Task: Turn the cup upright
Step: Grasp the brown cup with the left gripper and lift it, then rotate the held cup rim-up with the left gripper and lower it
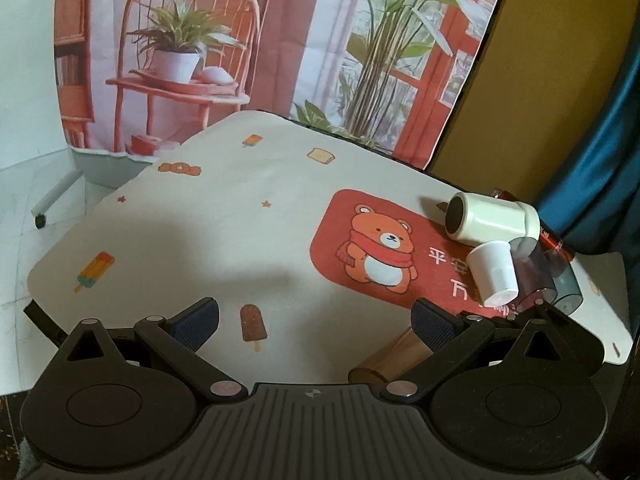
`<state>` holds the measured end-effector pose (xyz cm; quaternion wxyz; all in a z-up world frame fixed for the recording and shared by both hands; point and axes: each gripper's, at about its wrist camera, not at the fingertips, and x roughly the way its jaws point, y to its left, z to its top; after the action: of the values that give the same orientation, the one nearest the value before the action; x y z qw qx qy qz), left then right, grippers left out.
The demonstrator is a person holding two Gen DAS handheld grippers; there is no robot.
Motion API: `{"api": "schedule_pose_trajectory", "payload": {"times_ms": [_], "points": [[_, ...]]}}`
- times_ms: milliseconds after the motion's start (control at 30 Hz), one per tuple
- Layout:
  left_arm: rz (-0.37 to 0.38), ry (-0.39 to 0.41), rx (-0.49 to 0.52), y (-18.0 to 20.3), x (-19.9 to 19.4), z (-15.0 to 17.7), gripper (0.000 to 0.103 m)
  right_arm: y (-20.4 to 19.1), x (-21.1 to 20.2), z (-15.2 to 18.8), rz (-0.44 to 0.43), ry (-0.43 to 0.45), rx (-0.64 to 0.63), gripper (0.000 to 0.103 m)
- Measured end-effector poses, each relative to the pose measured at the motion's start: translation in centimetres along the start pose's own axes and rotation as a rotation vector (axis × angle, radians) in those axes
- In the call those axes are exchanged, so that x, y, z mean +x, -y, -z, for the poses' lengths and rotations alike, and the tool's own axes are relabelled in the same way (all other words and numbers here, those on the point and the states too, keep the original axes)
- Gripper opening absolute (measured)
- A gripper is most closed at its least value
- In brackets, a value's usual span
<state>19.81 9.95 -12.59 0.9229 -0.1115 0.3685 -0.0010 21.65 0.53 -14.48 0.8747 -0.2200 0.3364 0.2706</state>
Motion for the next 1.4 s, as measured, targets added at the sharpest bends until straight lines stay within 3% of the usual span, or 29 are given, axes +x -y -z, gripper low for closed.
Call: {"api": "schedule_pose_trajectory", "payload": {"times_ms": [67, 300, 500, 733, 900, 1067, 1133, 1267, 1400], "points": [[0.014, 0.003, -0.006, 0.0, 0.0, 0.1, 0.103, 0.2, -0.3, 0.4, 0.003, 0.006, 0.016, 0.103], [0.044, -0.001, 0.040, 1.4, 0.0, 0.7, 0.103, 0.9, -3.7, 2.7, 0.032, 0.030, 0.117, 0.103], [0.052, -0.029, 0.091, 2.4, 0.6, 1.3, 0.103, 3.6, -8.0, 6.8, 0.074, 0.062, 0.406, 0.103], [0.112, -0.100, 0.200, 4.3, 2.6, 1.0, 0.102, 7.2, -12.0, 11.2, 0.150, 0.063, 0.691, 0.103], [0.114, -0.167, 0.321, 6.3, 5.3, 1.2, 0.097, 8.5, -13.4, 13.6, 0.261, 0.052, 0.795, 0.103], [0.058, -0.246, 0.407, 7.4, 7.7, 2.3, 0.092, 9.3, -14.0, 15.3, 0.368, 0.028, 0.854, 0.103], [0.056, -0.269, 0.391, 7.2, 8.4, 2.4, 0.091, 9.6, -14.1, 15.8, 0.381, 0.020, 0.872, 0.103], [0.082, -0.294, 0.360, 7.3, 8.7, 2.4, 0.075, 10.0, -13.9, 16.6, 0.376, 0.010, 0.896, 0.103], [0.075, -0.292, 0.391, 7.9, 8.5, 2.6, 0.075, 9.8, -13.5, 16.4, 0.363, 0.009, 0.893, 0.103]]}}
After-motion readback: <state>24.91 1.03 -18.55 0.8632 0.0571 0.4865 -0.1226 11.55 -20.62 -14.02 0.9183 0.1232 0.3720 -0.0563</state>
